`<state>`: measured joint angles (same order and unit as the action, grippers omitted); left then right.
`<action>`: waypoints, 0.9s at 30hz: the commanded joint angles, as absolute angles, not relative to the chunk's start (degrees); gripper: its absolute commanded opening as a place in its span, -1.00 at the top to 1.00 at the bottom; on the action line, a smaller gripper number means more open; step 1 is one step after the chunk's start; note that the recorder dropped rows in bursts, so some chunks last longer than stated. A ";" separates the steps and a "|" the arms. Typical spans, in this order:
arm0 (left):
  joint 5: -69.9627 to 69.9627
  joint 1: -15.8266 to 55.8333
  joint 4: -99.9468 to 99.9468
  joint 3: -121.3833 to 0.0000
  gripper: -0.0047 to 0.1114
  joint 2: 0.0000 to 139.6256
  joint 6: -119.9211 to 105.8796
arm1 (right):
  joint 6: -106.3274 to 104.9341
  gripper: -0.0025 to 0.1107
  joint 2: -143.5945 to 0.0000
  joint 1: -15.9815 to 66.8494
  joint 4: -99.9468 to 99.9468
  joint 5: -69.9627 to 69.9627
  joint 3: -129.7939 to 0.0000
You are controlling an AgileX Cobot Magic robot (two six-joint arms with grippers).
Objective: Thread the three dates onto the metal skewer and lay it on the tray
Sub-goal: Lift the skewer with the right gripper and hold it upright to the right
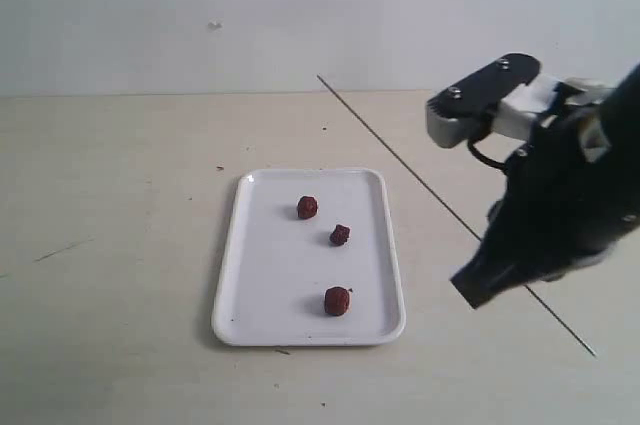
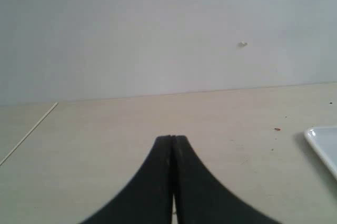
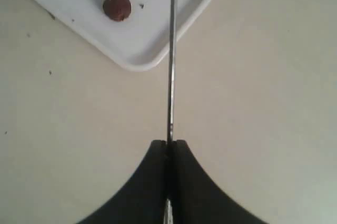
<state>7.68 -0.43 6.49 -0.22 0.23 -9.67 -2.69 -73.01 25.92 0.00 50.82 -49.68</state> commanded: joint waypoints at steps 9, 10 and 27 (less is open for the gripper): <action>7.59 -0.72 6.58 0.00 0.92 0.00 -9.44 | -1.39 0.96 -47.90 26.00 -1.48 59.55 -39.78; 7.59 -0.72 6.58 0.00 0.92 0.00 -9.44 | -1.39 0.96 -46.75 26.00 -1.48 59.55 -39.75; 7.60 -0.72 3.72 0.00 0.92 0.00 -15.22 | -1.39 0.96 -41.95 26.00 -3.01 64.90 -39.65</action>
